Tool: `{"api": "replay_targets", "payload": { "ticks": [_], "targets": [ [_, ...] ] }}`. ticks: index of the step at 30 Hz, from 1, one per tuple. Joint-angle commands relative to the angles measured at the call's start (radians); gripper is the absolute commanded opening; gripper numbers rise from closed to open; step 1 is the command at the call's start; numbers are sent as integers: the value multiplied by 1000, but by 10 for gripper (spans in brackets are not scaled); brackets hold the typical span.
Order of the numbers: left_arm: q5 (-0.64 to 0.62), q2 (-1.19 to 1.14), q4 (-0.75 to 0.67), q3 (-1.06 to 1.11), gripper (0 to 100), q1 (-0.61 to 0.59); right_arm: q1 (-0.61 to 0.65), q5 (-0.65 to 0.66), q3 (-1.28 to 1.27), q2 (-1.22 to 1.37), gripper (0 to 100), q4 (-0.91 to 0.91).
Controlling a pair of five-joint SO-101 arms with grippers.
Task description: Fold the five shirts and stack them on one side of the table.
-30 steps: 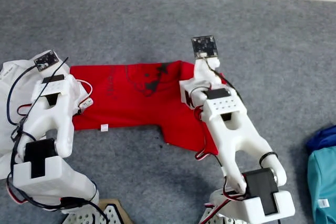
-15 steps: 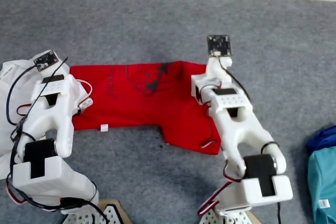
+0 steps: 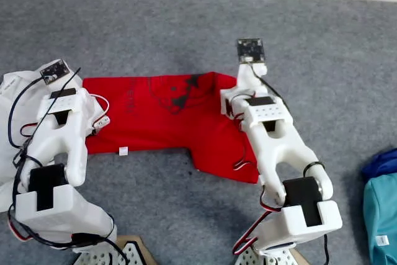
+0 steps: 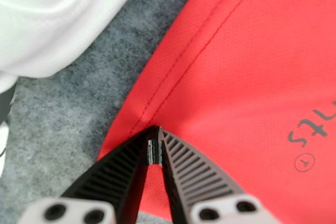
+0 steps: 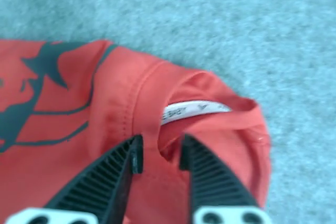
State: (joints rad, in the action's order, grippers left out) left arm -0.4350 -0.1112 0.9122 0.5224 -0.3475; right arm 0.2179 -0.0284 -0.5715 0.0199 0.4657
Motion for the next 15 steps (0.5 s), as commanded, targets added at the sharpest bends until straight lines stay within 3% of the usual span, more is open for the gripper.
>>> {"api": "replay_targets", "payload": {
  "ticks": [1,15],
  "targets": [
    [9,2,0,-25,11,27,27,15,51,-4,27,8],
    [9,2,0,-25,11,27,-111,9,59,-5,7,8]
  ]
}}
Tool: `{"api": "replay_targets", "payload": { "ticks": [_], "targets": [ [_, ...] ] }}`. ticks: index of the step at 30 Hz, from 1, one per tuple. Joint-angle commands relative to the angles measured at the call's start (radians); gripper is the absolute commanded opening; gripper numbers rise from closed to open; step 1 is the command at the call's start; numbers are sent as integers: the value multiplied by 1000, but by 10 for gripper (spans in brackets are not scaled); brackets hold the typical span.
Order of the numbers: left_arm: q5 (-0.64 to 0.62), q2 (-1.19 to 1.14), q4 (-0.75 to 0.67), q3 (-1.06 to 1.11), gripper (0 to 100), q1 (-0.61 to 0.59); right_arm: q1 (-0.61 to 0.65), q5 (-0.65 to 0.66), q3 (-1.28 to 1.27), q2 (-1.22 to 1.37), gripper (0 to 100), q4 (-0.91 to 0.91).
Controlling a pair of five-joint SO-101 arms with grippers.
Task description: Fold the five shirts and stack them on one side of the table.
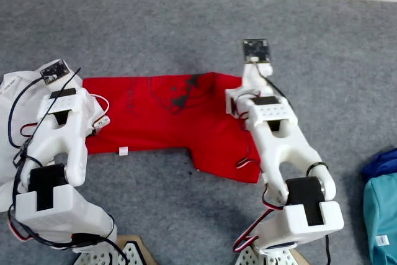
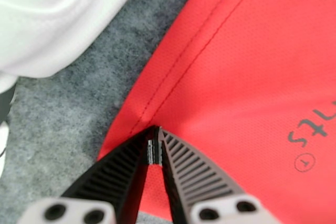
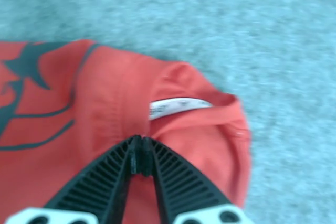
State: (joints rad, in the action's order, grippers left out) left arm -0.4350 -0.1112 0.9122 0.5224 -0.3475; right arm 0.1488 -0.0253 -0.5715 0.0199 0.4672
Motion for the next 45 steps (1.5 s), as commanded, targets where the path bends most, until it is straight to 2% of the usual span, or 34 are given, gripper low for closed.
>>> {"api": "replay_targets", "payload": {
  "ticks": [1,11,15,20,22,35,45],
  "targets": [
    [9,2,0,-25,11,27,-54,6,59,-8,7,7],
    [9,2,0,-25,11,27,-136,5,88,-15,7,30],
    [9,2,0,-25,11,28,-91,-14,116,-15,18,85],
    [9,2,0,-25,11,28,4,-31,120,-12,166,104],
    [9,2,0,-25,11,28,31,-31,122,-10,188,99],
    [9,2,0,-25,11,28,101,-23,111,4,188,15],
    [9,1,0,-25,11,28,85,-21,262,174,187,105]
  ]
}}
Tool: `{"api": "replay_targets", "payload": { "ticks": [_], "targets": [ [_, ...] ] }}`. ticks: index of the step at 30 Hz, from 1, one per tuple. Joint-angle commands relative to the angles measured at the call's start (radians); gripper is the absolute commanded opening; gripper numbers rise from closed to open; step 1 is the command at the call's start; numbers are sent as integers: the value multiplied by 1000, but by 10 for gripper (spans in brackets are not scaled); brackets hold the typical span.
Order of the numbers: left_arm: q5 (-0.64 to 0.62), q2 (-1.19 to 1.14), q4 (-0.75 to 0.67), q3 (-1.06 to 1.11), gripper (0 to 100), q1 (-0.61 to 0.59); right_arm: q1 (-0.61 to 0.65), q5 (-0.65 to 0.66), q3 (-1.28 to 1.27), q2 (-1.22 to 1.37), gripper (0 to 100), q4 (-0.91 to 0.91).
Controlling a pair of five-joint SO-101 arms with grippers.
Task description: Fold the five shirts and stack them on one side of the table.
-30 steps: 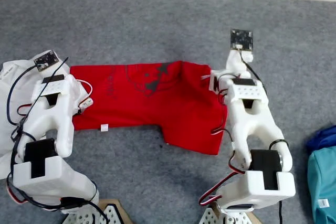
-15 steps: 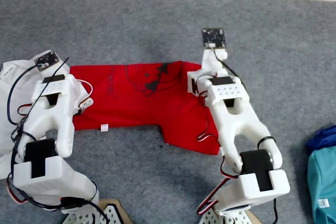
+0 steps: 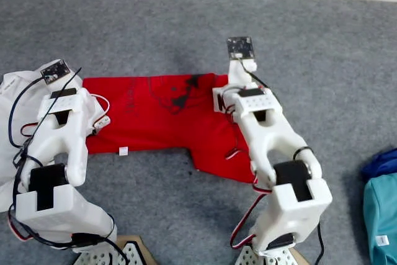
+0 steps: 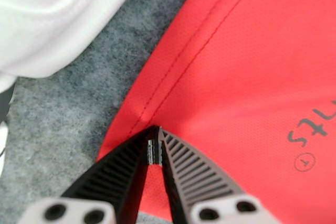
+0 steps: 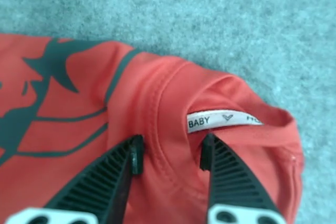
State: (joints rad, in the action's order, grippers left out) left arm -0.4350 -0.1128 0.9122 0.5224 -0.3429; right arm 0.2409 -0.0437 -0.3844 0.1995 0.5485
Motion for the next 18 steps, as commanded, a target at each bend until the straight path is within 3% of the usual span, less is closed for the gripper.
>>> {"api": "replay_targets", "payload": {
  "ticks": [1,7,18],
  "targets": [
    [9,2,0,-25,11,24,-8,-3,79,-5,186,24],
    [9,2,2,-25,11,24,-44,-3,84,-7,9,24],
    [11,2,6,-24,11,47,-176,-11,87,-10,12,25]
  ]
}}
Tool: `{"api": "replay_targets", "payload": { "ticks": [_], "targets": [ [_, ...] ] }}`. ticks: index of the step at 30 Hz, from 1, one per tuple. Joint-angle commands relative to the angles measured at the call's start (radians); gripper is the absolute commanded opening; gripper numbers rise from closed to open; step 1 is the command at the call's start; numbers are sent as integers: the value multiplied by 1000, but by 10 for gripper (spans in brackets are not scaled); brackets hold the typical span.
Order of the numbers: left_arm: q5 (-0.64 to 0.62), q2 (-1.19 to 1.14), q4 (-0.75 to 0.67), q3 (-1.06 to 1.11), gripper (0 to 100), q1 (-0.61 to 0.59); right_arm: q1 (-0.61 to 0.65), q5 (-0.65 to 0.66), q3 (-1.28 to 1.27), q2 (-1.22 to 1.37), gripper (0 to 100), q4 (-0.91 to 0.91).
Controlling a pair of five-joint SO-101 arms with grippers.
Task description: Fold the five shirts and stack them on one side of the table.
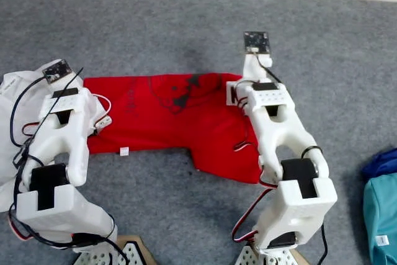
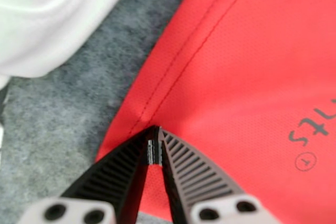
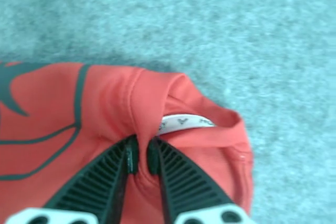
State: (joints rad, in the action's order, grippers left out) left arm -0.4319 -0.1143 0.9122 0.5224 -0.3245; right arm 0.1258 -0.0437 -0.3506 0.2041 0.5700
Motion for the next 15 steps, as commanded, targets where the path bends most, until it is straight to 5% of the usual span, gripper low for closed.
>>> {"api": "replay_targets", "payload": {
  "ticks": [1,9,15],
  "targets": [
    [8,4,6,-24,11,28,-73,-11,53,-15,12,5],
    [8,4,6,-24,11,30,-91,-11,21,-117,27,16],
    [8,4,2,-24,11,30,-84,-6,-50,-173,236,19]
  ]
}}
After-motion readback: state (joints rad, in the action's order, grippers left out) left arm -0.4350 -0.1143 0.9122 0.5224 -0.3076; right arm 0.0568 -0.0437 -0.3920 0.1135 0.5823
